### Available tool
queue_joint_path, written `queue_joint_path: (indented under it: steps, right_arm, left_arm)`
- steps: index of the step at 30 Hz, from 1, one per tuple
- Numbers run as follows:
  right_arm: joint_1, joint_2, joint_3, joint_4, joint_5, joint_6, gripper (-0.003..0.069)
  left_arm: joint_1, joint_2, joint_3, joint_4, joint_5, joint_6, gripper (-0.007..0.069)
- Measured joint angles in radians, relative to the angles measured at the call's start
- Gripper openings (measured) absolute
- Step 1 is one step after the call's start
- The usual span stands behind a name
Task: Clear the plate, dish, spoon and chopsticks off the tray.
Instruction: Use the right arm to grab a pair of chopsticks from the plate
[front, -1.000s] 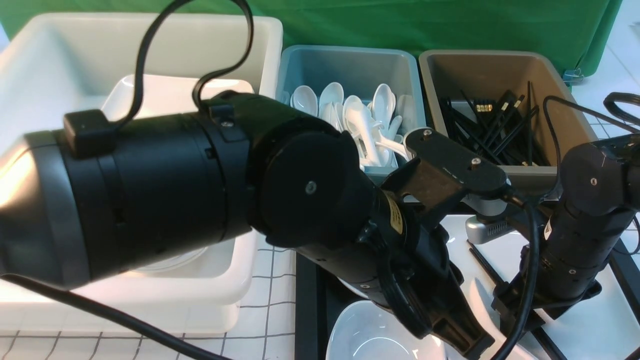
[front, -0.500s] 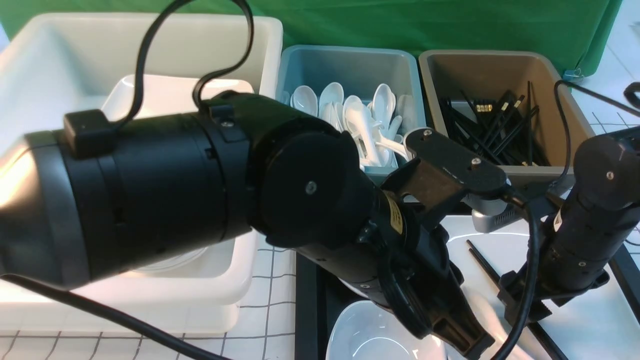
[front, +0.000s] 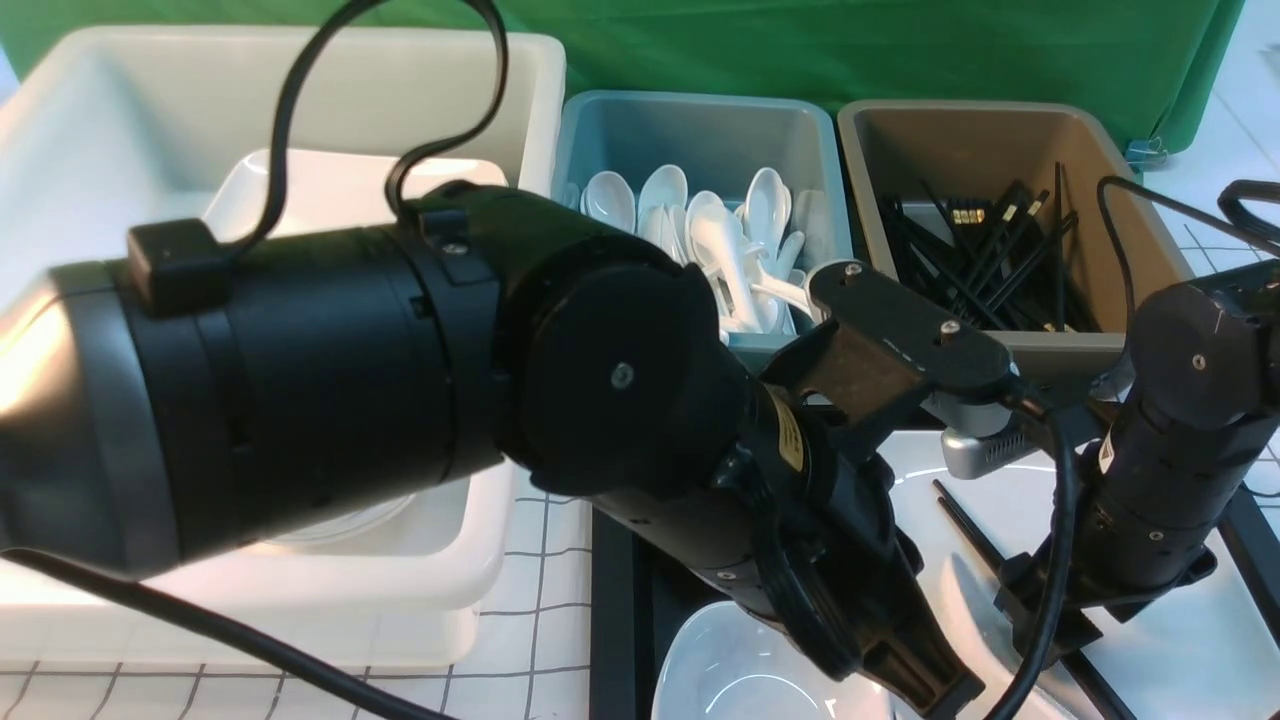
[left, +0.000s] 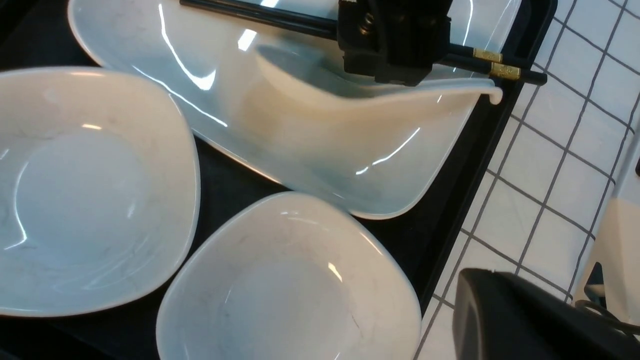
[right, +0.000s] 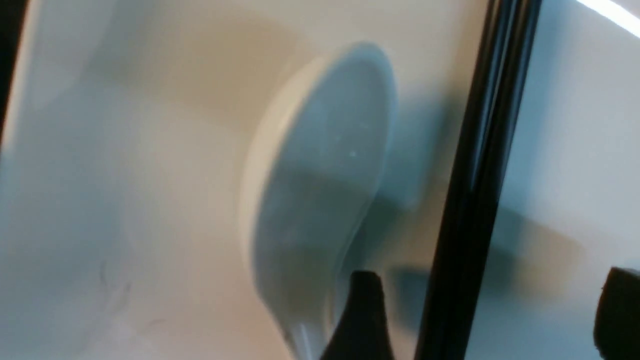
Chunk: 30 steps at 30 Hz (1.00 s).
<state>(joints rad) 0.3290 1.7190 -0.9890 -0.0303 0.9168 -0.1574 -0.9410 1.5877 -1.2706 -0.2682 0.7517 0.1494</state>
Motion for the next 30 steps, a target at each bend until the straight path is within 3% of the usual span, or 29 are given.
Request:
queue_joint_path:
  steps: [22,26,30]
  right_arm:
    - [0.000,0.032,0.000,-0.018,0.073,0.079,0.0554]
    - [0.000,0.042,0.000,-0.018,0.076,0.081,0.0400]
    - [0.000,0.043,0.000,-0.018,0.077,0.081,0.0188]
  left_arm:
    - [0.000,0.000,0.000,0.006,0.002,-0.004,-0.0003]
    - [0.000,0.000,0.000,0.007,0.002,-0.006,-0.0003]
    - [0.000,0.000,0.000,0.007,0.002,-0.003,-0.0003]
